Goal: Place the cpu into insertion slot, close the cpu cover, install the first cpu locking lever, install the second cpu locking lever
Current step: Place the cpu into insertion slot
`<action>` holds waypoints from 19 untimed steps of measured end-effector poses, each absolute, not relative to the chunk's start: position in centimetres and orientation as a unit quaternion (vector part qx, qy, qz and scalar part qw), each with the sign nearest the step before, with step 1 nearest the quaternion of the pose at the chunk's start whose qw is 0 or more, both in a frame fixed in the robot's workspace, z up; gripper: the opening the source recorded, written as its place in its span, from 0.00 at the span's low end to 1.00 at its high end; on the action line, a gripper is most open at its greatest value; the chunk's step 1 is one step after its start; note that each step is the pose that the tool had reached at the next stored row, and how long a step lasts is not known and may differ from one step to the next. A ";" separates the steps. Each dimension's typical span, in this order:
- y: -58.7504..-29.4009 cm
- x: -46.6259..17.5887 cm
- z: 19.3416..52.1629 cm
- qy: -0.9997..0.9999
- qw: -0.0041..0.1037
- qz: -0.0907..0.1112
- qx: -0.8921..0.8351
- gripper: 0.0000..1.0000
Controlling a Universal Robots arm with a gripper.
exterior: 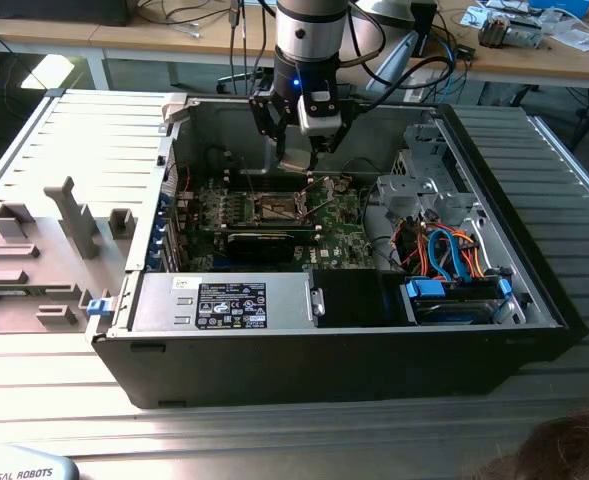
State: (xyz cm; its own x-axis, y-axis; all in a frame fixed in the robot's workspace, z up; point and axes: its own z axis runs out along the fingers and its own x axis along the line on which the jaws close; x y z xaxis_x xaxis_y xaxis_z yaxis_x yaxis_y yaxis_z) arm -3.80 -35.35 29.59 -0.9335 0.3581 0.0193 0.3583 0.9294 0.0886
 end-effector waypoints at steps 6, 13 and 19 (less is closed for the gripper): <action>-35.3 -3.8 29.6 -0.982 0.001 -0.045 -0.186 0.54; -35.3 -3.8 29.6 -0.981 0.001 -0.045 -0.188 0.54; -35.3 -3.8 29.6 -0.981 0.001 -0.045 -0.190 0.54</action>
